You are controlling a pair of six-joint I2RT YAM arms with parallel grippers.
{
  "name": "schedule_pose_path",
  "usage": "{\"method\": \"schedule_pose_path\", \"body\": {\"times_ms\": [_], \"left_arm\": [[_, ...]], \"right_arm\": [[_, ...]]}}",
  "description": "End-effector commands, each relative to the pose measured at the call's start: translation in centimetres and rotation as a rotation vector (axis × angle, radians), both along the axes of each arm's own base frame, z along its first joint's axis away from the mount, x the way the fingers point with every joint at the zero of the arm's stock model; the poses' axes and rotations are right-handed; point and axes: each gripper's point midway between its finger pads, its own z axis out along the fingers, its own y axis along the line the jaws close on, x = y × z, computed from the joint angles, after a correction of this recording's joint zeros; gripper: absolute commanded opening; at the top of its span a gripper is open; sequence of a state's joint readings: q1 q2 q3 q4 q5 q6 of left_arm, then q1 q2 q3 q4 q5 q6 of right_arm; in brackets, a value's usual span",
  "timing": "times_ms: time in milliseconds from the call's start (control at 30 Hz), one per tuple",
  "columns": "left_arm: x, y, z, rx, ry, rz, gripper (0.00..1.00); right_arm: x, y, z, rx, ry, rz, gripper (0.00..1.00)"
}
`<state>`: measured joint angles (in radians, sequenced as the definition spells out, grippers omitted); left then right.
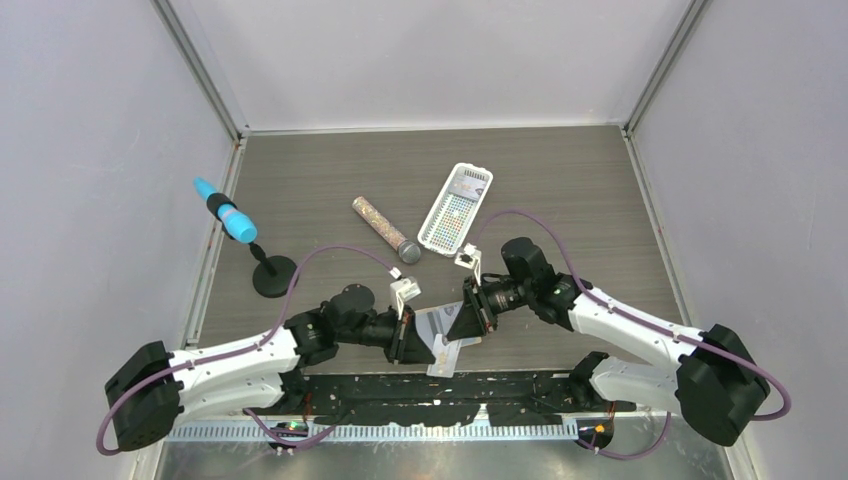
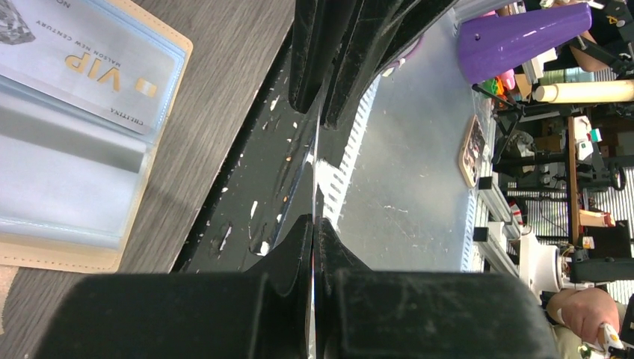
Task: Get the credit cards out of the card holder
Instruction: Place the credit card in the storage box.
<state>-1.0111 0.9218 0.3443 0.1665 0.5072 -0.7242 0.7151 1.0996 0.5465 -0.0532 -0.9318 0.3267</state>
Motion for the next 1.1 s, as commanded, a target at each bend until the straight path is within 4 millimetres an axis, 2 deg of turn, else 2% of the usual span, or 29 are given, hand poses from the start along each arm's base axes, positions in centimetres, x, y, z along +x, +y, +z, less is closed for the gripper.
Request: {"method": "schedule_pose_path", "body": {"times_ms": [0,233,333,567,633,867,967,1067], "left_arm": [[0.6,-0.9,2.6,-0.071,-0.056,-0.014,0.00],[0.9,-0.7,2.5,-0.049,-0.063,0.008,0.00],[1.3,-0.4,2.3,-0.020,-0.070,0.031,0.15],[2.5,1.2,2.1,0.055,-0.126,0.119,0.55],[3.6,2.2,2.1,0.097,-0.162,0.183,0.71],[6.2,6.0,3.4,0.244,-0.311,0.332,0.99],[7.2,7.9,3.9,0.332,-0.375,0.374,1.00],[7.9,9.2,4.4,0.388,-0.390,0.437,1.00]], "right_arm": [[0.2,0.7,2.0,0.069,-0.075,0.030,0.21],[-0.5,1.0,2.6,0.104,-0.078,0.059,0.06],[-0.5,1.1,2.6,0.099,-0.069,0.048,0.05],[1.3,1.4,3.7,0.099,-0.078,-0.084,0.05],[2.2,1.4,3.8,0.086,-0.077,-0.130,0.05],[6.9,0.5,3.2,0.029,-0.056,-0.341,0.05],[9.8,-0.3,3.4,0.036,-0.047,-0.467,0.05],[13.5,-1.3,3.9,0.041,-0.064,-0.628,0.05]]}}
